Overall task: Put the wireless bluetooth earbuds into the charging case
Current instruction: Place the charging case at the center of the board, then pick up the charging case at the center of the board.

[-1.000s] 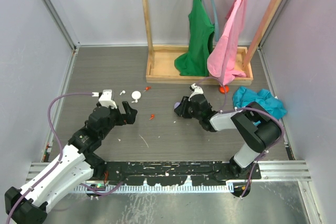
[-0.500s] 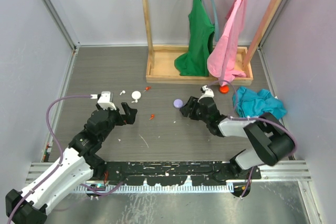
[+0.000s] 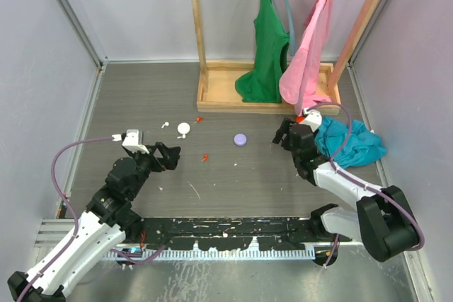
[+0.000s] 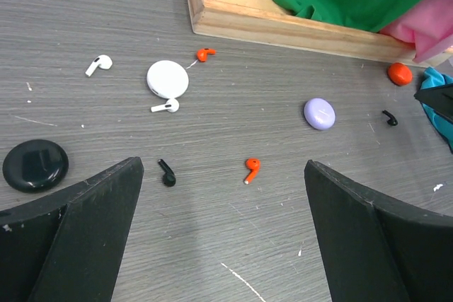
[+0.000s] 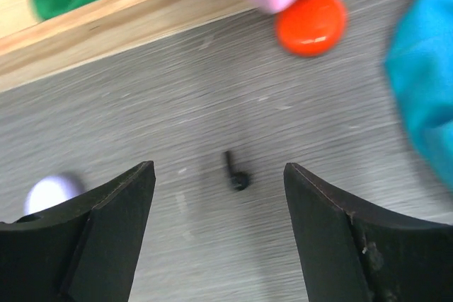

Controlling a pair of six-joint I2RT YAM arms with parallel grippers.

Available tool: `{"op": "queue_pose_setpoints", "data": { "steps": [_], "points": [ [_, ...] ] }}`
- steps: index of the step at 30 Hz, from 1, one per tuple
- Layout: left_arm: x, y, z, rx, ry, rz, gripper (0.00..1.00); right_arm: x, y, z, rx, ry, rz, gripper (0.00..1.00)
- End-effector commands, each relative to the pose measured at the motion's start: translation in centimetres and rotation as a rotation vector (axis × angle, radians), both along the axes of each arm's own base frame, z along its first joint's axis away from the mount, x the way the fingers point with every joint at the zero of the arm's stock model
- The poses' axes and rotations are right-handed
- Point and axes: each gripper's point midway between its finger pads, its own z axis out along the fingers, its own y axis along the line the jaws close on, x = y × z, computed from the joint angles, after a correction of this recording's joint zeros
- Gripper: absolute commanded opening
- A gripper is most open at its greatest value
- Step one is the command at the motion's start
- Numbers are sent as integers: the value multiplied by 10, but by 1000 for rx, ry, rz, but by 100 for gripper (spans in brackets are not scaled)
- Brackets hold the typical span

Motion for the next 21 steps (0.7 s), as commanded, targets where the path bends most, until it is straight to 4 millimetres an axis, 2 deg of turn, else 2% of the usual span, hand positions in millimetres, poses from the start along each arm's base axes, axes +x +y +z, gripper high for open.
{"op": "queue_pose_setpoints", "data": {
  "steps": [1,3,7,14,21],
  "points": [
    [3,5,11,-17,-50,30,99,18,-55,13,-105,-22,-174,79],
    [4,4,10,-19,-49,27,99,27,-70,13,-85,-28,-201,79],
    [5,1,7,-7,-30,17,99,48,-86,17,-46,-73,-201,77],
    [8,-6,1,19,4,-7,99,82,-91,9,-36,-45,-163,70],
    [7,-7,1,17,-2,-16,99,98,-100,0,18,-15,-207,63]
  ]
}}
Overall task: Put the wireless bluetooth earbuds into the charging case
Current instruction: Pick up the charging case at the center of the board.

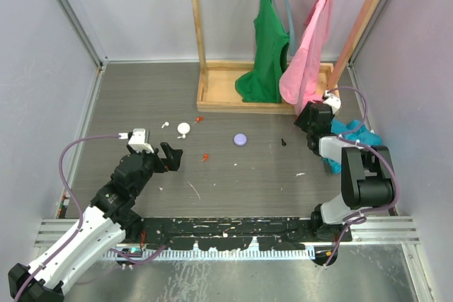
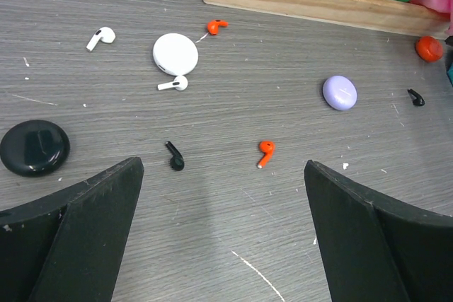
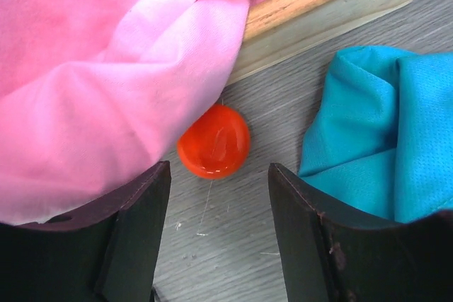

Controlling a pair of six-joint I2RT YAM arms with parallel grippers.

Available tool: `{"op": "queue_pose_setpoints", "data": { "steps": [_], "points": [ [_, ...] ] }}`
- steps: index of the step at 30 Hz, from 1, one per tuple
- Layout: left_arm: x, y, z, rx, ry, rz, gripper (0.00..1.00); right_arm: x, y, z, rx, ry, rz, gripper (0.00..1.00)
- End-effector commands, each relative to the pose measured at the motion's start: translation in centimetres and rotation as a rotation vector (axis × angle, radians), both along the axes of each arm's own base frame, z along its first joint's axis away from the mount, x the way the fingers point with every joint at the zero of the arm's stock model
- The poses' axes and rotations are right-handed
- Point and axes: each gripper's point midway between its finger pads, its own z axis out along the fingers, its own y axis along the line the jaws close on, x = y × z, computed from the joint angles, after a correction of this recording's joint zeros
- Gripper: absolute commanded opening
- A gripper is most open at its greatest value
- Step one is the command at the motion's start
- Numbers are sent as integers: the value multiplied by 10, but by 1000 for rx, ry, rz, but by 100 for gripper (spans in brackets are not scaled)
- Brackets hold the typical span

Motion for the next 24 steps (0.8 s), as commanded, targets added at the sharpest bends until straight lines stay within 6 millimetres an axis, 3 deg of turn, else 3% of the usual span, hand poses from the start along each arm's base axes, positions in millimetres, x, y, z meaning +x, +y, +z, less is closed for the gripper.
{"op": "queue_pose_setpoints", "data": {
  "steps": [1,15,24],
  "points": [
    [5,-5,25,-33,-76,-17,98,23,3,21,60,-81,3,62],
    [4,-7,26,-39,-83,-27,98,27,-3,-18,199,38,-82,54],
    [3,-8,26,-38,-75,-35,98,25,7,-43,281,110,-32,51]
  ]
}}
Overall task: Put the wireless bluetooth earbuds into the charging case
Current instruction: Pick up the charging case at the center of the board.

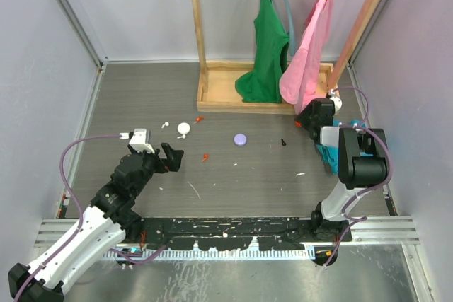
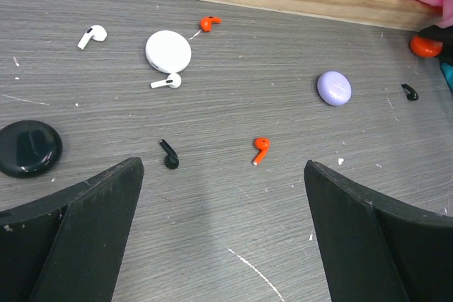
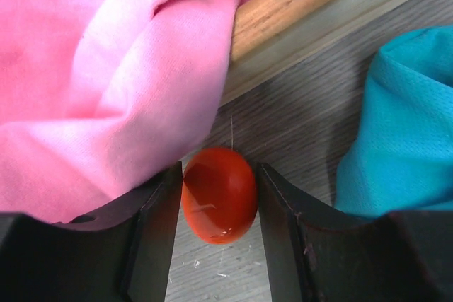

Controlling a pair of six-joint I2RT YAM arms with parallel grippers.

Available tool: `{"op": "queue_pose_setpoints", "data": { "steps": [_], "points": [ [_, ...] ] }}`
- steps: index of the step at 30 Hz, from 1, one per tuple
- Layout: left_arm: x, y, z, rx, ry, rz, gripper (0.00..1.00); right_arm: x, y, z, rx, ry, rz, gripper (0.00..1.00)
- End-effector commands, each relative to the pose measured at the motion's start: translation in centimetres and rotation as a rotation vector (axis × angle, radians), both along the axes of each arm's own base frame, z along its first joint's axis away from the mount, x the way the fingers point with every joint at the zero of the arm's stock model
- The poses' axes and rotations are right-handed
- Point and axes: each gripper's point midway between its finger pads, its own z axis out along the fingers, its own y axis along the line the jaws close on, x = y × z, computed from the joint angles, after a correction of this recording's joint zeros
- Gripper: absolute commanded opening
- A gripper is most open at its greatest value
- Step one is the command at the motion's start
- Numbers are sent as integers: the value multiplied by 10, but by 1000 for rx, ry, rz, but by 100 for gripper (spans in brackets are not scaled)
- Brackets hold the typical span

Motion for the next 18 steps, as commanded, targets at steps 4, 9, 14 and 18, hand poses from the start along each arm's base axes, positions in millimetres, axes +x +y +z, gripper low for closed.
{"op": "queue_pose_setpoints", "data": {
  "steps": [4,9,14,18],
  "points": [
    [3,-2,28,-41,-92,-4,98,0,13,-14,111,18,37,48],
    [3,-2,28,-45,-93,-7,98,-9,15,-11,173,-19,40,35],
    [2,-5,30,-53,-95,-24,98,-25,25,-2,212,-54,80,25],
    [1,-13,33,-71,-107,-61,98,-39,39,6,254,-77,142,20]
  ]
}}
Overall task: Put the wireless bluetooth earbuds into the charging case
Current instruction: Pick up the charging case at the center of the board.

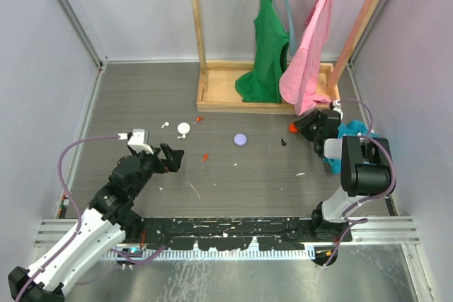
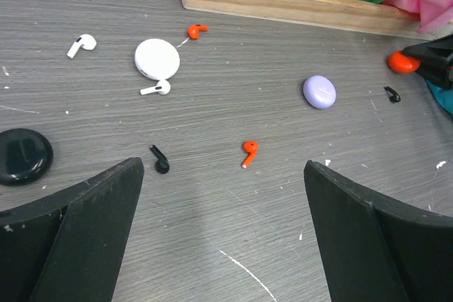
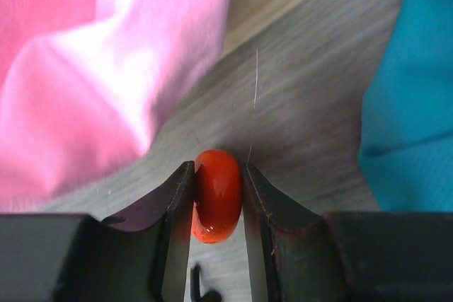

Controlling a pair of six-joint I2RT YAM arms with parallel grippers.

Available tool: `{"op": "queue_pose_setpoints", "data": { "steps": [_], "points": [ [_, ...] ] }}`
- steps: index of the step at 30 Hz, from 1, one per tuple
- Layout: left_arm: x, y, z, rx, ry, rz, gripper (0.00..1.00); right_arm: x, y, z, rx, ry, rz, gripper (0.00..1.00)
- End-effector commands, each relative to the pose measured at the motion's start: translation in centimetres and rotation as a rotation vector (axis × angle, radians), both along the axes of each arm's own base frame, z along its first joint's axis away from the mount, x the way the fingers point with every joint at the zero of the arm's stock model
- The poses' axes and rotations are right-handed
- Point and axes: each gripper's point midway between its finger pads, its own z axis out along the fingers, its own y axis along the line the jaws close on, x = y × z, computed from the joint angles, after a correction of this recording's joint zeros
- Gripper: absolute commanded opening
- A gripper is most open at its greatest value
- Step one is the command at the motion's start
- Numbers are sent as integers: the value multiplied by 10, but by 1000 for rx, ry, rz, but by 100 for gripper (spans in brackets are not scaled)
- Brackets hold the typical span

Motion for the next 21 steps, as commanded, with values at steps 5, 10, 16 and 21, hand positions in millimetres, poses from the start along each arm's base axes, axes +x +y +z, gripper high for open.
{"op": "queue_pose_setpoints", "data": {
  "steps": [5,10,16,21],
  "points": [
    [1,-34,31,-78,-83,-162,98,-39,32,22,78,-51,154,17],
    [-3,-57,38,-94,-56,-275,98,-57,50,51,96,-134,261,17],
    [-9,-84,43,-118,-11,-419,97,-75,72,89,82,-247,402,17],
    [-15,-106,54,-144,14,-548,96,-91,100,113,19,-333,569,17]
  ]
}}
